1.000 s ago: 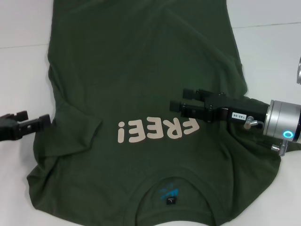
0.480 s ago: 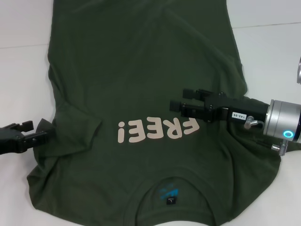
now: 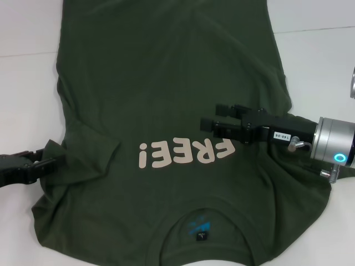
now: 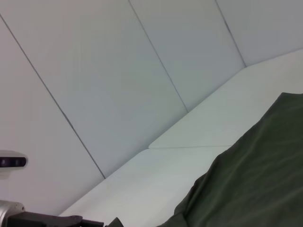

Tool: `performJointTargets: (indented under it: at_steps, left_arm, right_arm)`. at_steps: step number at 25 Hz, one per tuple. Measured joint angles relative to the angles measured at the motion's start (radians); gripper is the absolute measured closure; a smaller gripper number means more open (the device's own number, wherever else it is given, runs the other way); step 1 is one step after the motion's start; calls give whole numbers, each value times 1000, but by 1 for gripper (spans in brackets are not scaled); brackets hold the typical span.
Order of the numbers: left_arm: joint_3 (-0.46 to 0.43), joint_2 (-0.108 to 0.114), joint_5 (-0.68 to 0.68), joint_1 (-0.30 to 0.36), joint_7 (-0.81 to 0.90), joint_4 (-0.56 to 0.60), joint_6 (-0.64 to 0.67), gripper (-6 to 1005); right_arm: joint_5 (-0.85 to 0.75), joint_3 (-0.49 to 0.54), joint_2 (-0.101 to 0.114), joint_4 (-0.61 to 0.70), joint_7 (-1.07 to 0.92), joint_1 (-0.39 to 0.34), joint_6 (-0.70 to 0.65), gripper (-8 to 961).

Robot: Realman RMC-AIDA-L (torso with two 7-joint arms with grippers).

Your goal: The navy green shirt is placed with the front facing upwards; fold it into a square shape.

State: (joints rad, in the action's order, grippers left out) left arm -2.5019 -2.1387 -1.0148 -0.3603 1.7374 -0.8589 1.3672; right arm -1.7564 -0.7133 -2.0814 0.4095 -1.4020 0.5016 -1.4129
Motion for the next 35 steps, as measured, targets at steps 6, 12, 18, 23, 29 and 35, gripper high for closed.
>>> performJointTargets:
  at_steps: [6,12,18,23,29,35]
  left_arm:
    - [0,0,6,-3,7,0,0,552]
    - [8,2,6,-6,9,-1,11,697]
    - [12,2,5,-8,11,-7,75,886]
    - [12,-1,1,-9,26,-5,114,984]
    - [22,-21,0,-11,39,6,124,1000]
    - [23,-24,-3,-38,33,83,117,988]
  right_arm:
    - [0,0,0,0,0,0,-1,58]
    - [0,0,0,0,0,0,-1,58]
    - [0,0,0,-1,1,0,-1,57]
    - [0,0,0,-1,2,0,1,57]
    - [0,0,0,-7,15,0,1,58]
    - [0,0,0,-8,18,0,1,58]
